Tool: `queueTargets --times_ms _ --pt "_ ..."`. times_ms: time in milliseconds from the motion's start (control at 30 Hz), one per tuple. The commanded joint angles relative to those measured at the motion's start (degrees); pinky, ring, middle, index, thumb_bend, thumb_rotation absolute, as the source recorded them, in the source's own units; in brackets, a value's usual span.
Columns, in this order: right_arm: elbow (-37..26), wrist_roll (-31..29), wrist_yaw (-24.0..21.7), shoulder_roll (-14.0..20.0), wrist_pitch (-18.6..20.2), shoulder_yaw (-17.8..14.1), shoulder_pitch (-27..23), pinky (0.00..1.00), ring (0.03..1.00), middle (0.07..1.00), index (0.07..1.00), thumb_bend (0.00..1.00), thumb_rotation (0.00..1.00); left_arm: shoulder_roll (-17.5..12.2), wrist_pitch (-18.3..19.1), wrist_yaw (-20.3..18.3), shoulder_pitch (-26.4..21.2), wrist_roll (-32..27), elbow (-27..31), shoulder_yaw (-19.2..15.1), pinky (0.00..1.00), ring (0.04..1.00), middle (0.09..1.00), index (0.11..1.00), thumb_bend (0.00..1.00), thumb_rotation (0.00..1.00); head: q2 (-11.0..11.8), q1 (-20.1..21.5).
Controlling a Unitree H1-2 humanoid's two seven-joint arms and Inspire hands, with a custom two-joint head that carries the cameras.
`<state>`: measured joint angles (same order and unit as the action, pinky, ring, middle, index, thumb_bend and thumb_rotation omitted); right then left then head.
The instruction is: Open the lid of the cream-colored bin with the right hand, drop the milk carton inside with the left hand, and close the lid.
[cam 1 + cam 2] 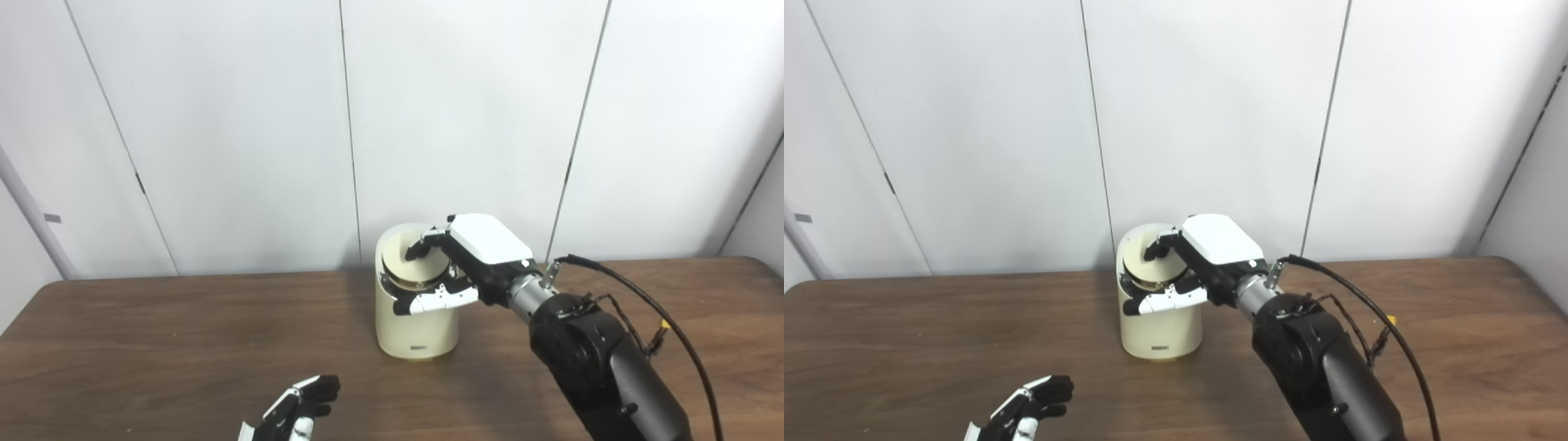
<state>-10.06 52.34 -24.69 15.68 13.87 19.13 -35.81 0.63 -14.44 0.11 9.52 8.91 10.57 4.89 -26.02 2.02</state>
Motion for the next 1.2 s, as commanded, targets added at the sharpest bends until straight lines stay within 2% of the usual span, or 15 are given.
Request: queueTargets --times_ms 0,333,400,500,667,933,1167 --pt "-2.0 0.3 -0.1 0.2 -0.2 -0.1 -1.3 0.94 0.847 0.706 0.672 0.86 0.86 0.1 -0.5 0.1 -0.4 0.1 1.6 0.2 0.71 0.745 0.746 0.756 0.24 0.82 -0.1 0.0" --pt "-2.2 0.6 -0.2 0.3 -0.8 0.1 -0.4 0.94 0.845 0.694 0.672 0.86 0.86 0.2 0.0 0.3 -0.3 0.6 2.2 0.2 0.71 0.742 0.74 0.749 0.24 0.81 -0.5 -0.1" --pt "-2.2 0.8 -0.2 0.6 -1.3 0.4 -0.2 0.94 0.845 0.694 0.676 0.89 0.88 0.1 -0.3 0.3 -0.3 0.8 2.1 0.2 0.71 0.742 0.741 0.75 0.23 0.82 -0.5 -0.1" --pt "-2.2 1.6 -0.4 1.4 -2.8 1.4 0.2 0.93 0.845 0.701 0.683 0.87 0.88 0.1 -0.2 0.3 -0.3 0.6 2.2 0.2 0.7 0.744 0.743 0.75 0.23 0.83 -0.6 -0.1" --pt "-2.7 5.8 -1.7 2.5 -3.7 4.3 1.8 0.96 0.842 0.717 0.677 0.85 0.82 0.4 0.3 0.4 -0.2 0.7 2.6 0.2 0.71 0.745 0.742 0.75 0.23 0.82 -0.8 -0.3" --pt "-2.0 12.6 -2.4 3.6 -6.0 7.3 3.3 1.0 0.865 0.745 0.704 0.82 0.83 0.2 1.0 0.0 -0.3 0.4 3.1 0.3 0.71 0.75 0.743 0.752 0.25 0.82 -0.9 -0.4" --pt "-0.3 14.9 -1.2 3.6 -7.1 7.1 4.5 1.0 0.882 0.753 0.725 0.82 0.83 0.1 0.9 0.3 -0.5 0.3 3.3 0.1 0.72 0.749 0.744 0.752 0.24 0.81 -1.1 -0.7"
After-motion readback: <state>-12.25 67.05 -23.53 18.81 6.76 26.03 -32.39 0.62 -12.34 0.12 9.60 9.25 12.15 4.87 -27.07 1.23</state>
